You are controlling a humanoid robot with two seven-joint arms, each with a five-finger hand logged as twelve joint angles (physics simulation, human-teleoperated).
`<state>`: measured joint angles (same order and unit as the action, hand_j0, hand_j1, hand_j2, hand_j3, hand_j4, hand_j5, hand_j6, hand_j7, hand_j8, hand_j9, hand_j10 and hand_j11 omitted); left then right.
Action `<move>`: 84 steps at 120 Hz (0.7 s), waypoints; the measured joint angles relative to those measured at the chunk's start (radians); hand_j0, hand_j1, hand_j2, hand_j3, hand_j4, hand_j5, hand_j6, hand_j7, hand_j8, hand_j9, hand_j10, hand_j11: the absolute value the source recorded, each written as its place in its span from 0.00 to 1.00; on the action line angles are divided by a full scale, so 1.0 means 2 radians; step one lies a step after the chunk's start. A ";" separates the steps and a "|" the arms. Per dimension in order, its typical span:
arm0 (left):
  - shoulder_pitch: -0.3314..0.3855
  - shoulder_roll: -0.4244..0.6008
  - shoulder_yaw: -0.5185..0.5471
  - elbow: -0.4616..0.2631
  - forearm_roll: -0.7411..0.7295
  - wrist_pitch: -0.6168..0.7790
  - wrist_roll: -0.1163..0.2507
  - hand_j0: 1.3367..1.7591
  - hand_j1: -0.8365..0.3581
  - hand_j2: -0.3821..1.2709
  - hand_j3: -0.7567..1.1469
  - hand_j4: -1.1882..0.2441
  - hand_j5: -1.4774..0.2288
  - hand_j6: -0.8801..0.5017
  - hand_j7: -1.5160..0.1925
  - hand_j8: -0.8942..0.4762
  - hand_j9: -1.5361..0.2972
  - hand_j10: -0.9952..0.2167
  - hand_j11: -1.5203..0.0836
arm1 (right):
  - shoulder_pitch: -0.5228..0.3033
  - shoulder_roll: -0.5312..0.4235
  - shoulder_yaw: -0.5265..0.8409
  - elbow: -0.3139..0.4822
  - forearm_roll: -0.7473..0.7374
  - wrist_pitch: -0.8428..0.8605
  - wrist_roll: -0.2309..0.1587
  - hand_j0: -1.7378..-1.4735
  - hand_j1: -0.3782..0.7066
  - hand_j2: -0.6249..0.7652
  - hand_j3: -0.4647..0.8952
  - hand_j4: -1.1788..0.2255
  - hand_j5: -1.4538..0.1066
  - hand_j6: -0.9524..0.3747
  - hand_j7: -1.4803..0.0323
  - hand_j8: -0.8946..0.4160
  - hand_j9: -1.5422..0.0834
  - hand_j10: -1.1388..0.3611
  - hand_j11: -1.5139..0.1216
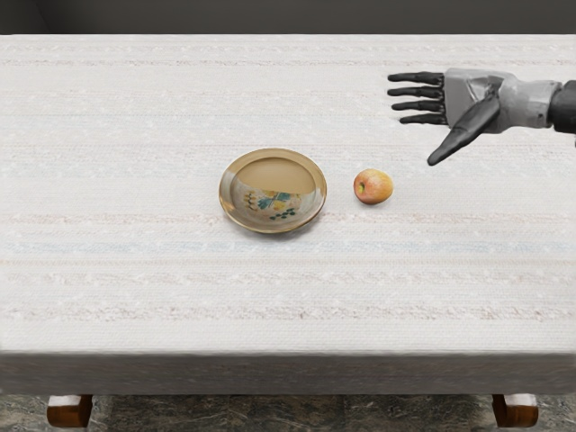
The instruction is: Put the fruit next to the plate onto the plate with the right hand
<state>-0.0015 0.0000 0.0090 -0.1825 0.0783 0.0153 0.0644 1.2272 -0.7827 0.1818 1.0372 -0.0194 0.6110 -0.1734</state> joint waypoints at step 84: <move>0.000 0.000 0.000 0.000 0.000 0.000 0.000 0.76 0.75 0.26 0.40 0.66 0.68 0.46 0.70 0.48 0.67 0.62 0.75 | 0.052 -0.106 0.003 0.230 -0.105 -0.072 -0.001 0.30 0.08 0.44 0.34 0.81 0.89 0.68 0.94 0.65 0.91 0.73 0.89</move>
<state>-0.0015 0.0000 0.0090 -0.1826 0.0783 0.0153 0.0644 1.3321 -0.9945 0.1884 1.4964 -0.2288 0.4666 -0.1759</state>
